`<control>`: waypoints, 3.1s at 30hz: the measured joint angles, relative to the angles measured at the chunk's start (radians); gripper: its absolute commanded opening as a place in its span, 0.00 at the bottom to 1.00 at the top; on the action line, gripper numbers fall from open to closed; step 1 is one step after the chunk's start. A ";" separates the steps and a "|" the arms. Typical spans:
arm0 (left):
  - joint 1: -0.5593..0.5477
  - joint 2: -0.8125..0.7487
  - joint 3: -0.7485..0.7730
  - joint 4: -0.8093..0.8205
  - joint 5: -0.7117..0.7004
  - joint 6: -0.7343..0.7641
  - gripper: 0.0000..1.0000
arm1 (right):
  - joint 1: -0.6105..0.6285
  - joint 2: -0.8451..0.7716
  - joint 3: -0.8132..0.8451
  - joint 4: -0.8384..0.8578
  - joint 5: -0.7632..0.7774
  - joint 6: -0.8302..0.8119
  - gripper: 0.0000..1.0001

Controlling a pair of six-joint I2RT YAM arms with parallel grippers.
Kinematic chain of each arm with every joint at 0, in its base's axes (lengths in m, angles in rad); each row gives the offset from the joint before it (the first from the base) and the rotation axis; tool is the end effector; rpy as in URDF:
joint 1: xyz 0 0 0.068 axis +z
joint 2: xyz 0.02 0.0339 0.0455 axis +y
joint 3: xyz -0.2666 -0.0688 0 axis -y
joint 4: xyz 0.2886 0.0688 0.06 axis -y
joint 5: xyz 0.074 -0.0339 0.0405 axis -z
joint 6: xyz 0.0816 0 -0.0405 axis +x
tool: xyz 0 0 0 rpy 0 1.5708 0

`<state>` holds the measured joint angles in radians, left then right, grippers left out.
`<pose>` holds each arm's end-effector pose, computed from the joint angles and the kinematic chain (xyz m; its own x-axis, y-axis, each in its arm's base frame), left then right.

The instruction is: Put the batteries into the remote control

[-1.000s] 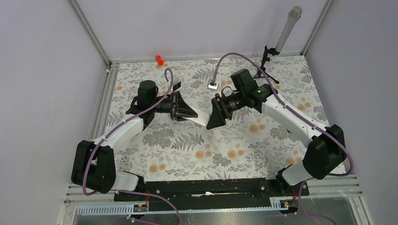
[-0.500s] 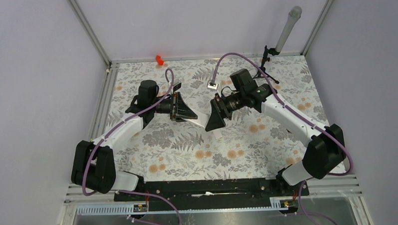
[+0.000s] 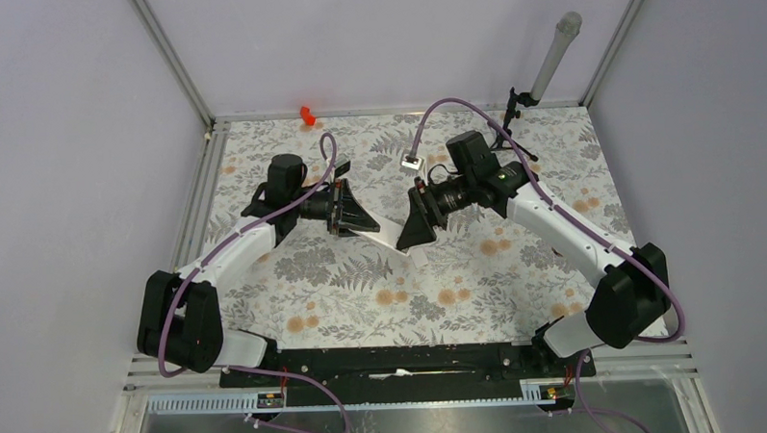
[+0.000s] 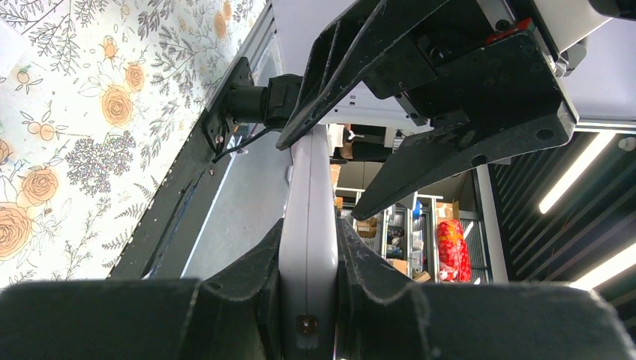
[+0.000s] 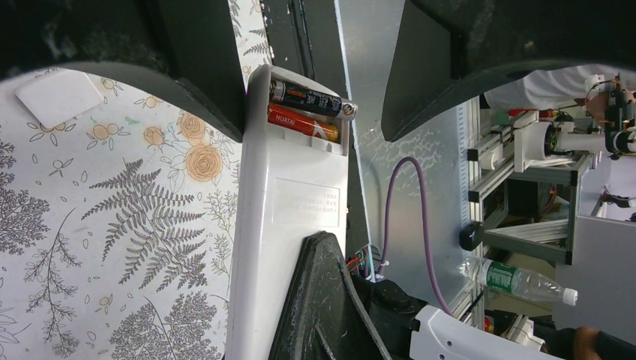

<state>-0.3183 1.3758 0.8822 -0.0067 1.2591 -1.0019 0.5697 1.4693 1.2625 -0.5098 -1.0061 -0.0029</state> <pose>0.2965 -0.1795 0.2436 -0.9946 0.0557 -0.0880 0.0952 0.1426 -0.9852 0.2798 0.2611 0.3009 -0.5507 -0.3546 -0.7556 -0.8266 0.1060 0.5527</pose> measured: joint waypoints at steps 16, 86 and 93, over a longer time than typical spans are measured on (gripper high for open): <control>0.000 0.000 0.005 -0.003 -0.007 0.000 0.00 | 0.000 0.000 -0.005 -0.040 -0.005 -0.056 0.73; 0.169 -0.388 0.035 -0.278 -0.624 0.406 0.00 | 0.074 0.209 -0.203 0.108 0.900 0.435 0.55; 0.173 -0.404 0.018 -0.299 -0.640 0.410 0.00 | 0.074 0.248 -0.129 0.054 1.049 0.486 0.27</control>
<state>-0.1452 0.9722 0.9005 -0.3058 0.6189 -0.5919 0.6437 1.7176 1.1339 -0.4557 0.0429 0.4831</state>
